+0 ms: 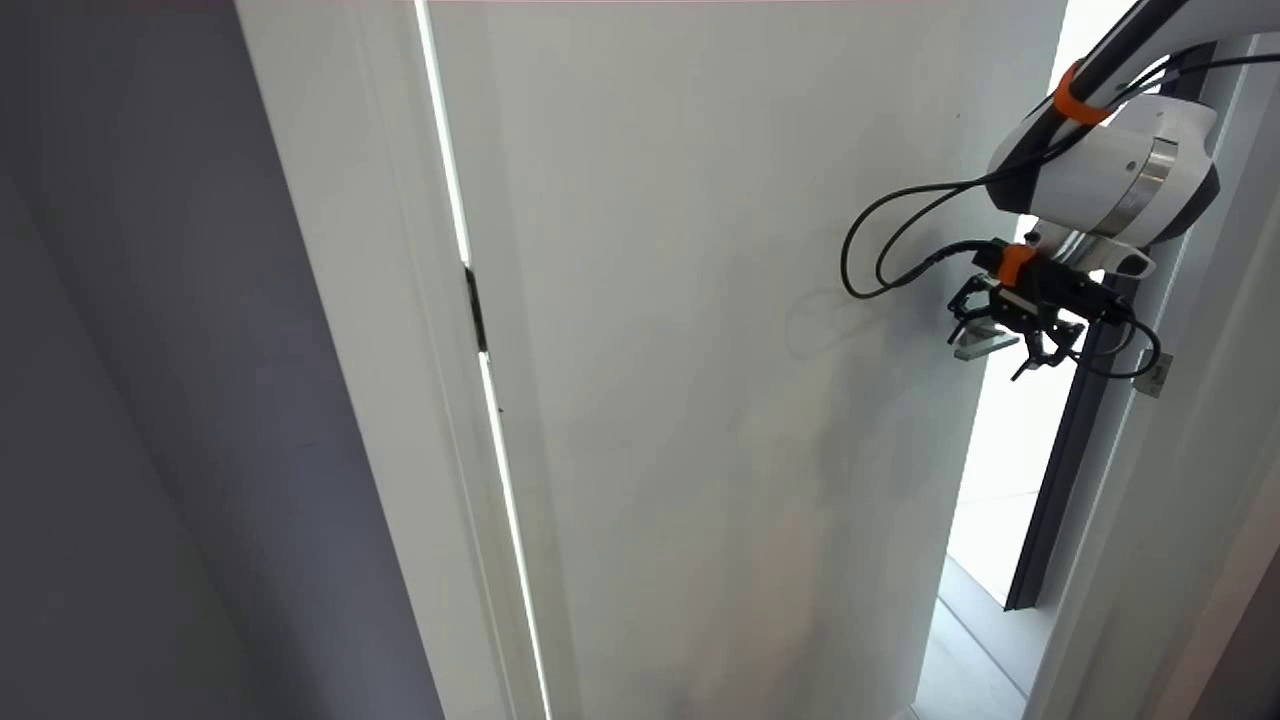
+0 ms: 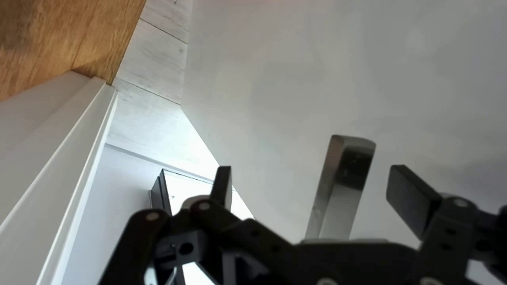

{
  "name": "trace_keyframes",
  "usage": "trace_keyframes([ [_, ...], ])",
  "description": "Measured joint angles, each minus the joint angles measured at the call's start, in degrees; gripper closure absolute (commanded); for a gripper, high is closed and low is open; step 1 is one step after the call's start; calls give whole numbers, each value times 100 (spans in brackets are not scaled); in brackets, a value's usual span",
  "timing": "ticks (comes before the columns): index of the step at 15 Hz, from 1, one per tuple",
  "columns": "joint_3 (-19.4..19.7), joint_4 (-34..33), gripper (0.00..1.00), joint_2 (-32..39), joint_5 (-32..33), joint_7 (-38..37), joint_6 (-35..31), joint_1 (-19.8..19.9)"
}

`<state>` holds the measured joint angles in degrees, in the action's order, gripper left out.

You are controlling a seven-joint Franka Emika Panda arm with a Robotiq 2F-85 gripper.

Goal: Close the door

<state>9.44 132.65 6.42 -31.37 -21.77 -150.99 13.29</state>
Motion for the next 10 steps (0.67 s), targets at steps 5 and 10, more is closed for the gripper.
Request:
trace_keyframes([
  [5,109,-18,0,104,9,0,0,5],
  [10,203,-19,0,135,58,0,53,6],
])
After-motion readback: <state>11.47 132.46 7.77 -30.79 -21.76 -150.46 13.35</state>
